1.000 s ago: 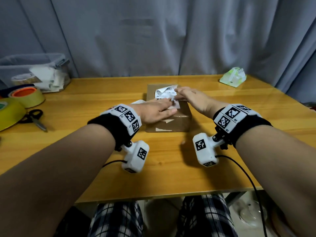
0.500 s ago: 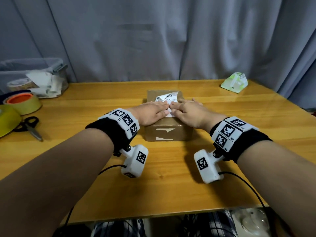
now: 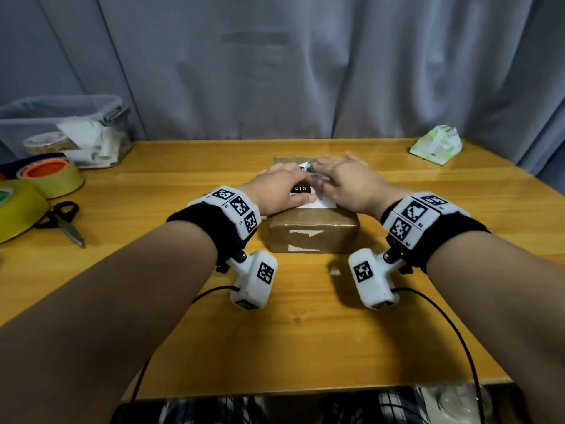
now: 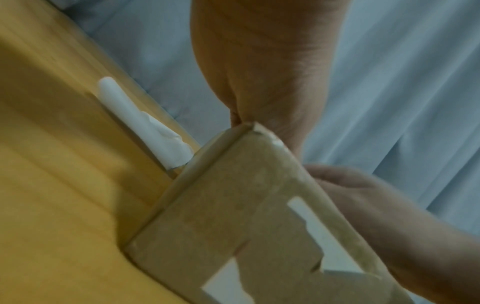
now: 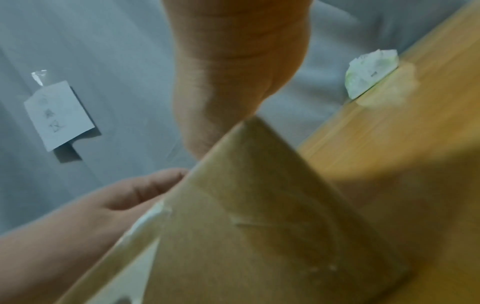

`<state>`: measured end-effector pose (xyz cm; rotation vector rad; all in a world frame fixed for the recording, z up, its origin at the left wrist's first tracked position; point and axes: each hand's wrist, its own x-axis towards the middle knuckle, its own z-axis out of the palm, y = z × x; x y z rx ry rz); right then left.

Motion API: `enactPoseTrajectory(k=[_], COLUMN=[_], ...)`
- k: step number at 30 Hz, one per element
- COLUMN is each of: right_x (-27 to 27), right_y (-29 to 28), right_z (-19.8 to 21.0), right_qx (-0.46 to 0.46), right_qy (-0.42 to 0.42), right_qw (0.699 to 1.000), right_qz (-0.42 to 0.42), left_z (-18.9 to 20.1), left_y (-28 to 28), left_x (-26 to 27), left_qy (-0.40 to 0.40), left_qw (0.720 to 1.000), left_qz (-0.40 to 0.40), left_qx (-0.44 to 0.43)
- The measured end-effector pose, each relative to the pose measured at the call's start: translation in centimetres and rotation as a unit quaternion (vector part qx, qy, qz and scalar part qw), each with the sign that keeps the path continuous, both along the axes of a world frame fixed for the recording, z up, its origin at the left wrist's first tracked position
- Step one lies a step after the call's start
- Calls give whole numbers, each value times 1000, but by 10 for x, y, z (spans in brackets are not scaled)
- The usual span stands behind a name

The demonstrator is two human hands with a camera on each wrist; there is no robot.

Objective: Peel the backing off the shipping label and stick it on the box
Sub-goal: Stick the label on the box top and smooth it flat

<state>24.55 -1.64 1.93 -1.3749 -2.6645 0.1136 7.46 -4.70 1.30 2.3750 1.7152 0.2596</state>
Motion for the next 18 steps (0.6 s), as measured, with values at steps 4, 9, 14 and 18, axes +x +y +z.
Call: enactPoseTrajectory(k=[4, 9, 14, 18], right_x=[5, 5, 3, 7], right_y=[-9, 1, 8, 18], right_z=[-4, -12, -15, -12], right_qx=[-91, -135, -124, -145], right_qy=[75, 102, 149, 90], right_qw=[992, 985, 981, 985], right_qz=[48, 39, 24, 10], left_z=[-3, -8, -10, -8], left_y=[4, 11, 27, 35], left_x=[-4, -10, -20, -24], left_qy=[-42, -118, -177, -149], left_qw=[998, 984, 972, 972], left_qz=[32, 94, 145, 111], left_qx=[41, 94, -51, -145])
